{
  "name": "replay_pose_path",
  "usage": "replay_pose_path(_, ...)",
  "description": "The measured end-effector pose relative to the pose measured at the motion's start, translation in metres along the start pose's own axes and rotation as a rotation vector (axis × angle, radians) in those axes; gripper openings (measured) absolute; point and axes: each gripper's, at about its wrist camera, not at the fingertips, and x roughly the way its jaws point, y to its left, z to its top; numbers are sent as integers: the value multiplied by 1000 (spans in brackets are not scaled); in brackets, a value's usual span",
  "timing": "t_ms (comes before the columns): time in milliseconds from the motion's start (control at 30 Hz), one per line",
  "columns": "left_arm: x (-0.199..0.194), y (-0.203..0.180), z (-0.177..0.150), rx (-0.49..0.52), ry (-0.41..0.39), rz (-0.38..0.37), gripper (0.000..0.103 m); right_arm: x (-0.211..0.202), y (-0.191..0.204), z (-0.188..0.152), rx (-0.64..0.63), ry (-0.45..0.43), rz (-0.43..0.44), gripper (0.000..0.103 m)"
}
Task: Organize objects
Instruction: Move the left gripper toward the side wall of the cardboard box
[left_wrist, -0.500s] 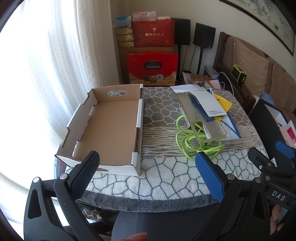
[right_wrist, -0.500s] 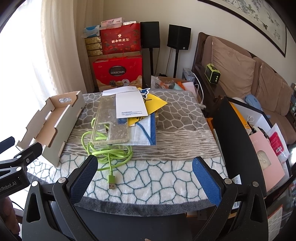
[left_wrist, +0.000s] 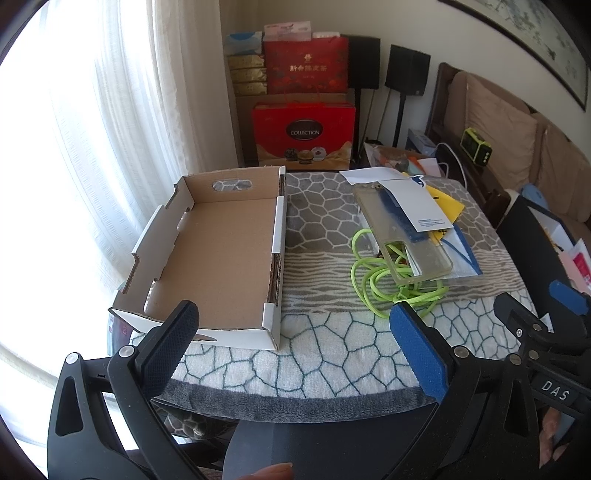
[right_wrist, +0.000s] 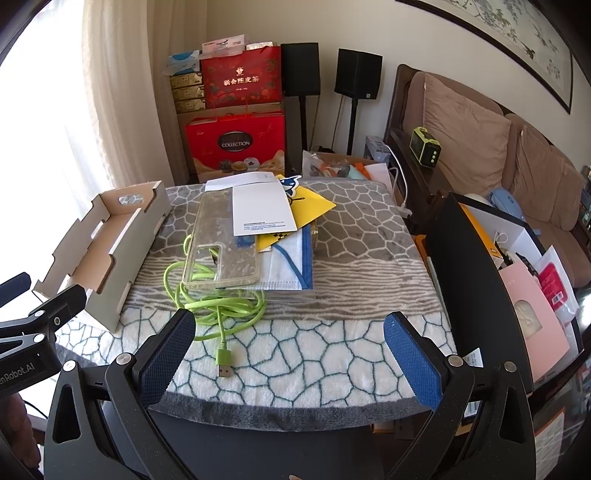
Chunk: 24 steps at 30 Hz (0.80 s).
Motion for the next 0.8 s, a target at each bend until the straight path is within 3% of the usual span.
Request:
replay_pose_path(567,9,10,4,-6,5,8,103,5,8,7,-16,-2,11,103)
replay_pose_path(800,27,42,20,-26,6,50,103,8,8,9,-15,4,13,103)
